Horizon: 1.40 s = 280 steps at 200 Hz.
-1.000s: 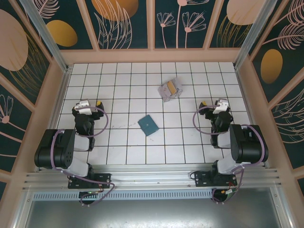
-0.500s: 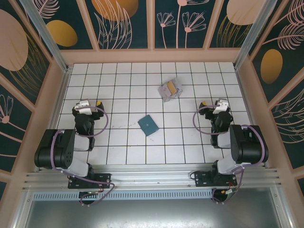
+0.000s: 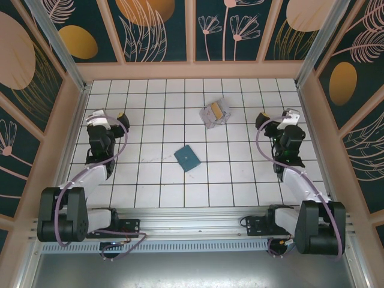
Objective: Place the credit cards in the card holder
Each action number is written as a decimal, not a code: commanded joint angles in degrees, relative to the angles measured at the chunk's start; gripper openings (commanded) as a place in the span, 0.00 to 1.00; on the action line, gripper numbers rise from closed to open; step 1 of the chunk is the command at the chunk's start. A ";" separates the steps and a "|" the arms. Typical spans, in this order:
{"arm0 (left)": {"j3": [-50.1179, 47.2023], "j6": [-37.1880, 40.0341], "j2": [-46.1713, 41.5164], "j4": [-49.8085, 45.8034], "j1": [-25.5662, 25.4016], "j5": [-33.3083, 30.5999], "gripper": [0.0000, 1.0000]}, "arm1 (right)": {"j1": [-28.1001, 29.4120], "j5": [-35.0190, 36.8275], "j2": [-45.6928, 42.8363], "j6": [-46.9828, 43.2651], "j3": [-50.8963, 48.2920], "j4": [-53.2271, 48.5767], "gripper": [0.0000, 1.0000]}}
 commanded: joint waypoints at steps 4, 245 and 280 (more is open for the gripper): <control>3.33 -10.82 0.92 -10.48 0.20 7.05 0.99 | 5.44 -6.52 0.05 3.62 4.50 -12.77 0.99; 10.16 -25.28 16.08 -15.89 -14.61 35.82 0.97 | 40.94 -7.01 42.55 14.07 31.71 -36.74 0.48; 9.65 -27.14 18.03 -13.89 -15.96 37.65 0.95 | 36.19 -3.52 46.33 7.90 38.80 -38.31 0.48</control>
